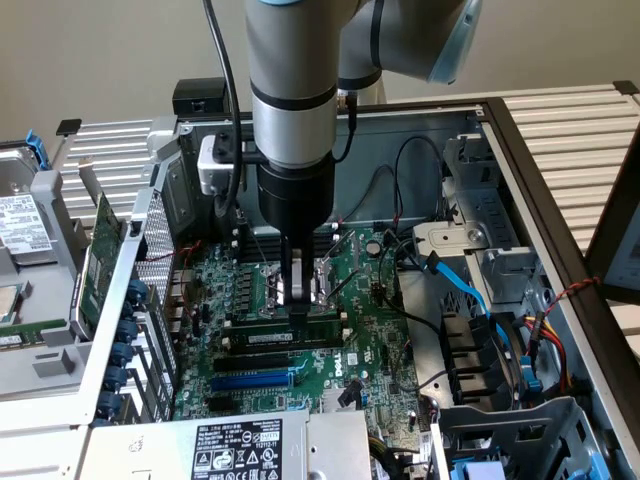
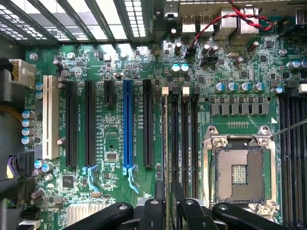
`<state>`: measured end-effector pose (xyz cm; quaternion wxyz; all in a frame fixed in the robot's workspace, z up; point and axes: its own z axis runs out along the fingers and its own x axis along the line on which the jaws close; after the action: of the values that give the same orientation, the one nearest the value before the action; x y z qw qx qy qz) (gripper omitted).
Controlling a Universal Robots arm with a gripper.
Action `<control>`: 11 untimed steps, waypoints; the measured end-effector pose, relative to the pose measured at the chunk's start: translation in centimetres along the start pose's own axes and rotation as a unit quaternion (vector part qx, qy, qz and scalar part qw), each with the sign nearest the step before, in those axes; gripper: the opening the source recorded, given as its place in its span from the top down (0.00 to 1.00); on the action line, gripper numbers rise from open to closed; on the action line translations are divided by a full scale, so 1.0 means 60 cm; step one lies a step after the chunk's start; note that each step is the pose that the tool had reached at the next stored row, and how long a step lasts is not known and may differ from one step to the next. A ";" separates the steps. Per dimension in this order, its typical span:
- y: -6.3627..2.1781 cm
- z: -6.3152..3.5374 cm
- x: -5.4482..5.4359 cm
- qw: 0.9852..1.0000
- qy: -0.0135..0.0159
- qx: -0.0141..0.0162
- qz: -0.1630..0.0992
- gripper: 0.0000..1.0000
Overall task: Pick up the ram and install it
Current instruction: 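Insert the ram into the slot, then press down the ram until it locks into place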
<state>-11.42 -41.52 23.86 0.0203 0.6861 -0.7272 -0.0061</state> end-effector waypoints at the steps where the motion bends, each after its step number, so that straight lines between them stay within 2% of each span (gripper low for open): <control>1: 0.000 -0.001 0.000 1.000 0.000 0.000 0.000 0.80; 11: 0.002 -0.004 0.000 1.000 0.000 0.000 0.000 0.80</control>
<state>-11.55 -41.52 24.10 0.0203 0.6860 -0.7273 -0.0061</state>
